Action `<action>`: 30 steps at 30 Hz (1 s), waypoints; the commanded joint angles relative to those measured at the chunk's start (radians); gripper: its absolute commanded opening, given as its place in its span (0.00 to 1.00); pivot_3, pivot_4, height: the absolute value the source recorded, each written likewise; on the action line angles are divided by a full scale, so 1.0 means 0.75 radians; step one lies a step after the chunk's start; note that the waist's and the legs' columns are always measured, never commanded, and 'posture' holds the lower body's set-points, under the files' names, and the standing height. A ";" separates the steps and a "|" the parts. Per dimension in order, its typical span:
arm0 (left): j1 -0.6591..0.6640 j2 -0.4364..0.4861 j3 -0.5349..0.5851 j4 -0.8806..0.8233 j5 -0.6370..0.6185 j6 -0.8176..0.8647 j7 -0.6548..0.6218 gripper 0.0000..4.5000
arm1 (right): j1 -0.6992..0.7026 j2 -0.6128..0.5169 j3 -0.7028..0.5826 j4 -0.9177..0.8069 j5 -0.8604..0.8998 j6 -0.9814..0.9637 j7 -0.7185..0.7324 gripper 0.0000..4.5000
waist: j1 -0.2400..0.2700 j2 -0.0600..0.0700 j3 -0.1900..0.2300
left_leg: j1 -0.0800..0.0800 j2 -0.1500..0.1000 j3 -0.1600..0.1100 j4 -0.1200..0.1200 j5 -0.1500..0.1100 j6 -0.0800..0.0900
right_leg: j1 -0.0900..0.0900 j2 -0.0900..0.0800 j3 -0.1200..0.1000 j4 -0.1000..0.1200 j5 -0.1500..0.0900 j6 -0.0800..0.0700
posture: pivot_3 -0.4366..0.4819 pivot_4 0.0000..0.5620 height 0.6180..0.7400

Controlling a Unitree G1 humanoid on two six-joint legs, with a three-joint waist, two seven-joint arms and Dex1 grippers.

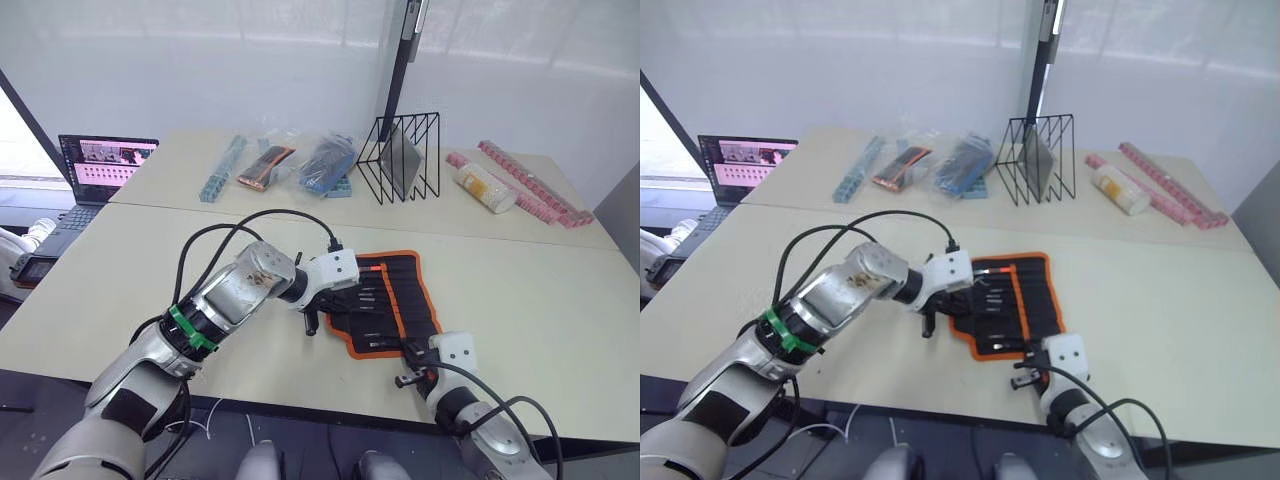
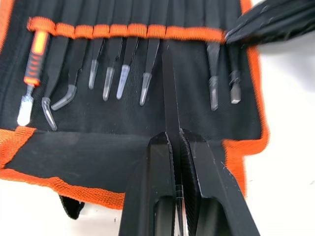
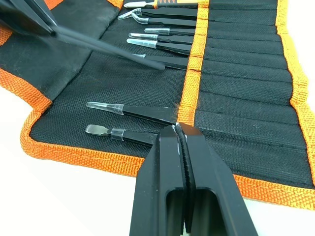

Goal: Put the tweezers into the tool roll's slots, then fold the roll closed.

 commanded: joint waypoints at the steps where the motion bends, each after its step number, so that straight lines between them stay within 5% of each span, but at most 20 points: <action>1: -0.030 -0.021 -0.011 -0.014 0.032 -0.043 -0.038 0.00 | 0.033 0.005 -0.003 0.075 -0.031 0.066 -0.042 0.00 | 0.000 0.000 0.000 | 0.000 0.000 0.000 0.000 0.000 0.000 | 0.000 0.000 0.000 0.000 0.000 0.000 | 0.48 0.27 0.54; 12: -0.050 -0.109 -0.052 0.038 0.116 -0.073 -0.080 0.00 | 0.034 0.008 0.010 0.061 -0.028 0.118 -0.067 0.00 | 0.001 0.000 0.000 | 0.000 0.000 0.000 0.001 0.000 0.000 | 0.001 0.000 0.000 0.000 0.000 0.000 | 0.48 0.27 0.54; 30: -0.140 -0.448 -0.062 0.461 0.301 -0.357 -0.021 0.00 | 0.044 0.012 0.034 0.032 -0.019 0.148 -0.100 0.00 | -0.002 -0.001 0.000 | -0.004 -0.008 -0.009 0.003 0.000 0.001 | 0.003 -0.002 0.001 0.000 -0.002 0.003 | 0.48 0.27 0.54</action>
